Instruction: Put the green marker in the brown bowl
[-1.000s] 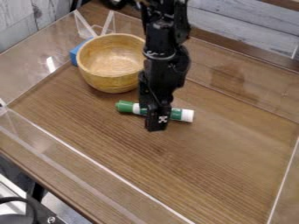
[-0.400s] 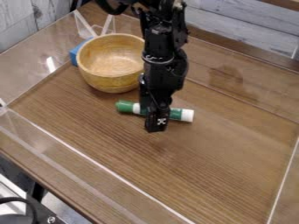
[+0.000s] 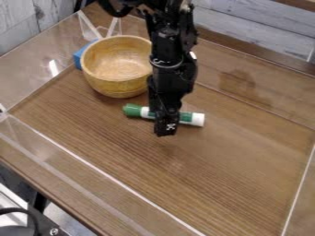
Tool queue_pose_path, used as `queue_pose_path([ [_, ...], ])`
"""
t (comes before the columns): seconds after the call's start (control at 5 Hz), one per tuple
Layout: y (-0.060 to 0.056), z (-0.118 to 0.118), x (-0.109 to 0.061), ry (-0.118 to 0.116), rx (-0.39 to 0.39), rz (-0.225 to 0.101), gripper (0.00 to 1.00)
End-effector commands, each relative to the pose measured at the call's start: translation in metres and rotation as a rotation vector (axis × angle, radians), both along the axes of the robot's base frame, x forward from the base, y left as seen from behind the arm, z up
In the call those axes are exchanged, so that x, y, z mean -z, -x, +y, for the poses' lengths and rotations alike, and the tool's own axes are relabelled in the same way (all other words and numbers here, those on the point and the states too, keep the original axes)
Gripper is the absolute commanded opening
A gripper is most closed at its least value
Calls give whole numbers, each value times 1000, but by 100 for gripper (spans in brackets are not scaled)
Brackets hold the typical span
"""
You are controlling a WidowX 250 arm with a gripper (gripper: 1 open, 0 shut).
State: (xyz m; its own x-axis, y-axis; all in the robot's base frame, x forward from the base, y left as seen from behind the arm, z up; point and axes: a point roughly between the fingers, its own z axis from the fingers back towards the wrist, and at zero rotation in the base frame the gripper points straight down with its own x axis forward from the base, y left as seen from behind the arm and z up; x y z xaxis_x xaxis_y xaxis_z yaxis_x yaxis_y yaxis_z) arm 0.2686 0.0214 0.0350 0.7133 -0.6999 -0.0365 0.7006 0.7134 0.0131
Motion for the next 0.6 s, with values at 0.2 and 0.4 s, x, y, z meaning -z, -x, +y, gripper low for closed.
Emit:
queue_pose_path([
  [0.2, 0, -1, -2, 7, 6, -21, 100],
  [0.4, 2, -3, -1, 11, 8, -25, 100],
])
